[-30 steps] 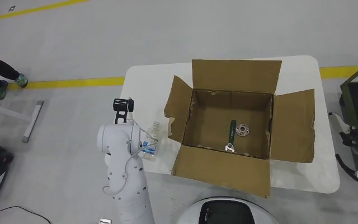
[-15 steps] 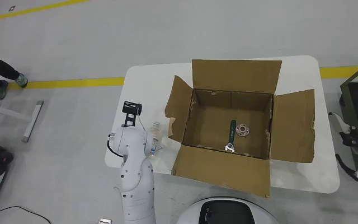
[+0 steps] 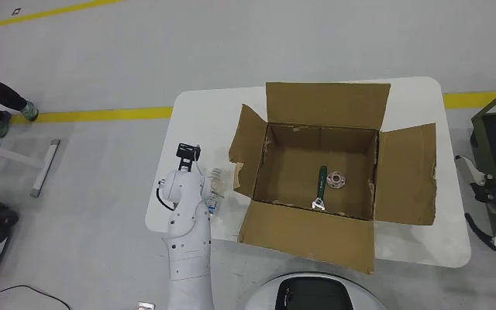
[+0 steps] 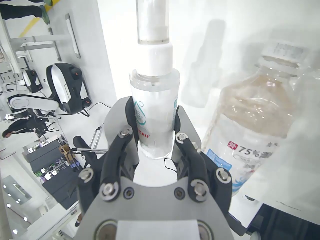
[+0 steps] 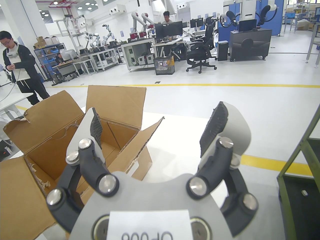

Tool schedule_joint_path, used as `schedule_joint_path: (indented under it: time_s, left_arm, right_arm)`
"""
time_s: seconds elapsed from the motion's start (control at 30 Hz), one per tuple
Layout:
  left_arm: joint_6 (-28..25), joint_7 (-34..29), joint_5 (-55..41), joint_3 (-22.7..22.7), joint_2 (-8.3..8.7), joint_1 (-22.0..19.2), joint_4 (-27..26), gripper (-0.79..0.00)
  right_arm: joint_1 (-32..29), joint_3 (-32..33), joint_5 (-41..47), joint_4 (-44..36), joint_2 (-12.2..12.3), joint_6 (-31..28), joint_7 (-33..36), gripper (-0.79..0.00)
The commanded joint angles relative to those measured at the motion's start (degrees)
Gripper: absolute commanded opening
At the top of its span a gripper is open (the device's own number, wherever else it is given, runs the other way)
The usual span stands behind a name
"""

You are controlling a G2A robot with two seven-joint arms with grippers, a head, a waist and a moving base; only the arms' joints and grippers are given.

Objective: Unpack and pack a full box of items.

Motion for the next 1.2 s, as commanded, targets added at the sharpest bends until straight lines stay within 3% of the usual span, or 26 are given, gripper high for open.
schedule_joint_path:
  time_s: [0.0, 0.33, 0.37, 0.4, 0.5, 0.53, 0.57, 0.87, 1.07, 1.17]
  left_arm:
    - [0.6, 0.4, 1.1, -0.3, 0.29, -0.7, 2.6, -0.785]
    - [-0.3, 0.7, -0.9, -2.0, 1.19, -2.0, 6.5, -0.785]
    - [-0.7, 0.7, -0.8, -2.0, 1.28, -2.1, 6.6, -0.68]
    - [-0.8, 0.6, -0.5, -2.0, 1.38, -2.1, 6.8, -0.52]
    - [-0.3, 0.8, -0.2, -1.9, 1.6, -2.2, 7.5, -0.425]
    - [-0.5, 0.9, -0.2, -1.7, 1.65, -2.3, 7.7, -0.148]
    - [-0.5, 1.0, -0.1, -1.6, 1.71, -2.4, 7.7, 0.0]
    - [-2.2, 0.6, -2.4, -0.8, 1.99, -1.2, 2.3, 0.0]
    - [-6.8, -0.9, -8.3, -1.2, 2.09, 1.9, -10.3, 0.0]
    - [-8.8, -2.9, -13.1, -2.4, 2.16, 3.2, -16.6, 0.0]
  right_arm:
    - [0.0, 0.0, 0.0, 0.0, 0.0, 0.0, 0.0, 0.0]
    - [0.0, 0.0, 0.0, 0.0, 0.0, 0.0, 0.0, 0.0]
    - [0.0, 0.0, 0.0, 0.0, 0.0, 0.0, 0.0, 0.0]
    - [0.0, 0.0, 0.0, 0.0, 0.0, 0.0, 0.0, 0.0]
    - [0.0, 0.0, 0.0, 0.0, 0.0, 0.0, 0.0, 0.0]
    - [0.0, 0.0, 0.0, 0.0, 0.0, 0.0, 0.0, 0.0]
    - [0.0, 0.0, 0.0, 0.0, 0.0, 0.0, 0.0, 0.0]
    - [0.1, -0.1, 0.2, 0.0, 0.0, 0.3, 0.2, 0.0]
    - [1.0, 1.2, 2.2, -6.4, -0.2, 2.1, 1.7, 0.0]
    - [1.0, 1.8, 0.4, -9.7, -0.1, 3.9, 6.8, 0.0]
